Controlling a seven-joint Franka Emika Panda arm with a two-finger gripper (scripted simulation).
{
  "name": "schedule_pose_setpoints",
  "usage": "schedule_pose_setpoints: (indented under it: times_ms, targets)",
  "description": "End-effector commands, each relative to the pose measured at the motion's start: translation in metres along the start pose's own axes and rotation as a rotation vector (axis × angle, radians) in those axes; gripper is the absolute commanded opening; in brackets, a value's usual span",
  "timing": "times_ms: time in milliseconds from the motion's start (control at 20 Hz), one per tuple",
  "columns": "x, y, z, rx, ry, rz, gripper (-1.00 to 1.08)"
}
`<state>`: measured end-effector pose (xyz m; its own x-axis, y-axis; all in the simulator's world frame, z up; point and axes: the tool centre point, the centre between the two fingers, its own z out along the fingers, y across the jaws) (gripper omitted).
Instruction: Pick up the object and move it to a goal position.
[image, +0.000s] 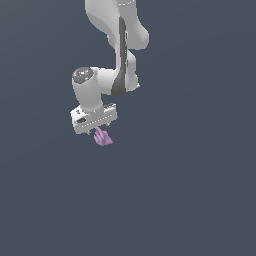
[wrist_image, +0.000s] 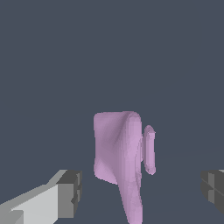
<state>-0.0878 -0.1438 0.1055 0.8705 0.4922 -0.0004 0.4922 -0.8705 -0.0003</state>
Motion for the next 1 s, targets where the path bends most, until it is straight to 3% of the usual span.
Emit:
schedule_pose_setpoints:
  times_ms: [0,950]
  targets:
    - [-0.002,0.001,0.001,0.000,0.000,-0.007,1.00]
    - [-0.002,0.000,0.050,0.000,0.000,-0.008,1.00]
